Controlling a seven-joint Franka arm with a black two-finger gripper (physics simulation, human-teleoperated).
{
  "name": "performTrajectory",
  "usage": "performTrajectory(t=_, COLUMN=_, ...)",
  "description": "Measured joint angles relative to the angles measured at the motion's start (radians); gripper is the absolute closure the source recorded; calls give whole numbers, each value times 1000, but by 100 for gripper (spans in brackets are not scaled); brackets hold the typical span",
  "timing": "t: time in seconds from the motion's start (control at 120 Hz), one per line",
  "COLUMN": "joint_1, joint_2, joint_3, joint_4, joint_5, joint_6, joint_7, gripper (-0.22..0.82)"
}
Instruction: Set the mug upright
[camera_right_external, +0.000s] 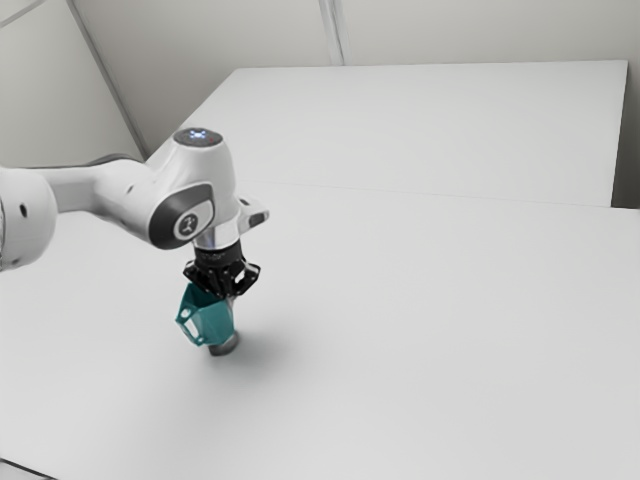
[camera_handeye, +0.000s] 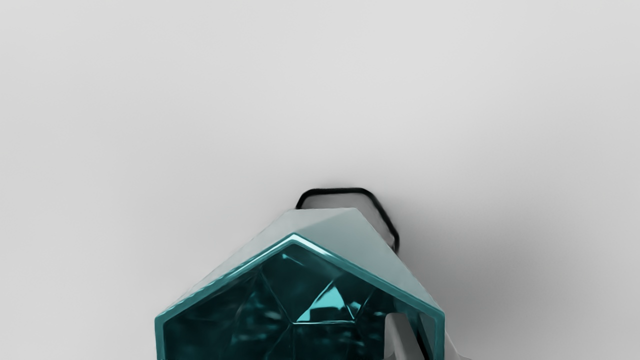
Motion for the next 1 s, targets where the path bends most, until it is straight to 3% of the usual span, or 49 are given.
performTrajectory(t=0.5, joint_1=4, joint_2=50, joint_3=8, joint_4=20, joint_5=-3, joint_6=15, joint_7=-32, gripper=76)
performTrajectory(t=1.0, joint_1=27, joint_2=30, joint_3=2, joint_4=138, joint_5=-20, joint_6=-34, joint_7=-21, gripper=23)
